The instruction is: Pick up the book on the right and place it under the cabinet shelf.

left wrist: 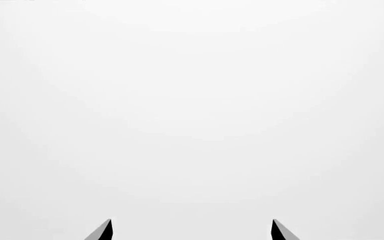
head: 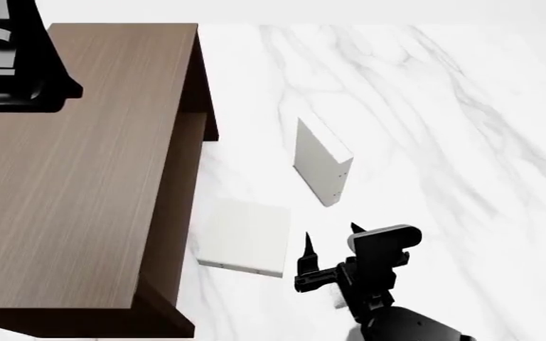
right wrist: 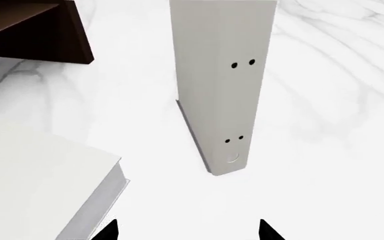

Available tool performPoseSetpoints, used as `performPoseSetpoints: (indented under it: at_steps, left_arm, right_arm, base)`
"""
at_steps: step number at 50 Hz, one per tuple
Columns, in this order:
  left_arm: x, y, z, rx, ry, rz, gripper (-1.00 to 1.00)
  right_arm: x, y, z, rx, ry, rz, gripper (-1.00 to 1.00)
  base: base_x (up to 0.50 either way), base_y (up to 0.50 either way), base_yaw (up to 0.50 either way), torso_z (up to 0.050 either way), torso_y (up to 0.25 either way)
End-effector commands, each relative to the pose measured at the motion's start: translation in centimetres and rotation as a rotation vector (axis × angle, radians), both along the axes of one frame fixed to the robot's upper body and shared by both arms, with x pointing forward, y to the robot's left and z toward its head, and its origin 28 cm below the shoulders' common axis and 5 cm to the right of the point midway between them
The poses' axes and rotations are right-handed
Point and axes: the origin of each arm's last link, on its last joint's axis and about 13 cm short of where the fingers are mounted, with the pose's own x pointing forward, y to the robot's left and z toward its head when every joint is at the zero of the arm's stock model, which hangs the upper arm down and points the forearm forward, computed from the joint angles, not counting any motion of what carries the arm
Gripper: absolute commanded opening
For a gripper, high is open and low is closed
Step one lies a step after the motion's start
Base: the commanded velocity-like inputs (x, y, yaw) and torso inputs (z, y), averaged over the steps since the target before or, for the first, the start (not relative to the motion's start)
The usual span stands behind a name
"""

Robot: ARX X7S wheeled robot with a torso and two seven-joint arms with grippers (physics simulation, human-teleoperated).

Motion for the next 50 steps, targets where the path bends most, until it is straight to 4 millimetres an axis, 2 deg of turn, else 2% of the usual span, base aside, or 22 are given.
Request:
performPoseSetpoints:
  at_steps: [1,10,22,50]
  left_arm:
    - [-0.2,0.0,0.2,0.006,-0.005,-0.005,1.0]
    - [-0.3,0.1,0.3,0.007,-0.01,-0.003,1.0]
    - [-0.3,0.1,0.2,0.009,-0.012,-0.008,1.0]
    - [-0.2,0.4,0.0,0.009,-0.02,-0.005,1.0]
  right_arm:
    - [0.4,0.2,0.0,-0.012,0.014,0.017,1.0]
    - [0.9,0.6,0.3,-0.025,0.011,0.033,1.0]
    - [1.2,0.9,-0.4,-0.087,0.01,0.003,1.0]
    - [1.0,2.5,-0.8,-0.1,0.012,0.079,1.0]
  base:
    - [0.0,0.0,0.0,0.0,0.0]
    - [0.0,0.0,0.0,0.0,0.0]
    - [0.0,0.0,0.0,0.0,0.0]
    - [0.0,0.0,0.0,0.0,0.0]
